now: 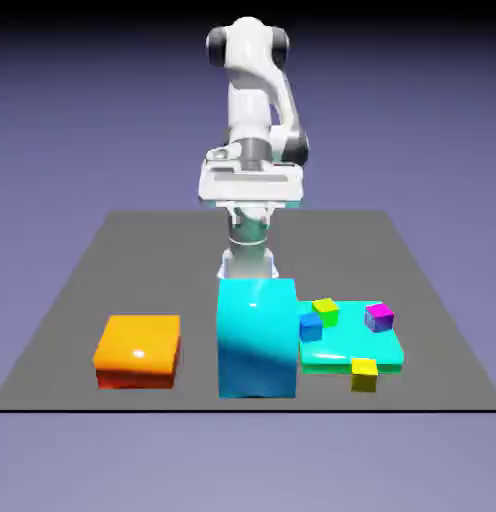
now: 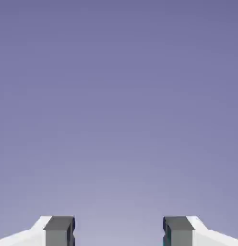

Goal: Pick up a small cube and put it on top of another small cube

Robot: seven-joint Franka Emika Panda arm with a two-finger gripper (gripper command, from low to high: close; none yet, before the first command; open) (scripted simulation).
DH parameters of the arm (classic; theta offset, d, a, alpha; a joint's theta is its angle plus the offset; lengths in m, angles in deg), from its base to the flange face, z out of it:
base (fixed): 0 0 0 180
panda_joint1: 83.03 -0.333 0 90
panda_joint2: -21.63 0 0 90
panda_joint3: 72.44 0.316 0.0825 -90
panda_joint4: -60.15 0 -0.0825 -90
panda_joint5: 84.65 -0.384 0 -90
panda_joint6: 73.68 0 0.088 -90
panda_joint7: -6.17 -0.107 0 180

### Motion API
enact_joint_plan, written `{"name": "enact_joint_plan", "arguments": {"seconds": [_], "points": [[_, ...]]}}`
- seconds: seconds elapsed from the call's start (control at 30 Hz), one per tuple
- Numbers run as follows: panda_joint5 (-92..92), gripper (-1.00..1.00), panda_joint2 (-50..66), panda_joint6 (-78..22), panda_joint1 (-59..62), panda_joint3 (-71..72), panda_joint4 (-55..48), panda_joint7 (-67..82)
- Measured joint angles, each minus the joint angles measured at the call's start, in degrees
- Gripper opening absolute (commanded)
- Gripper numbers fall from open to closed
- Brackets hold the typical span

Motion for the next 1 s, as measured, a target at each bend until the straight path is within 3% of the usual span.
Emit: {"name": "enact_joint_plan", "arguments": {"seconds": [0.83,1.0], "points": [[45.69,0.0,49.36,-19.54,13.64,35.28,-27.64,-62.29],[53.27,0.0,56.33,-20.77,16.68,40.55,-27.49,-74.75]]}}
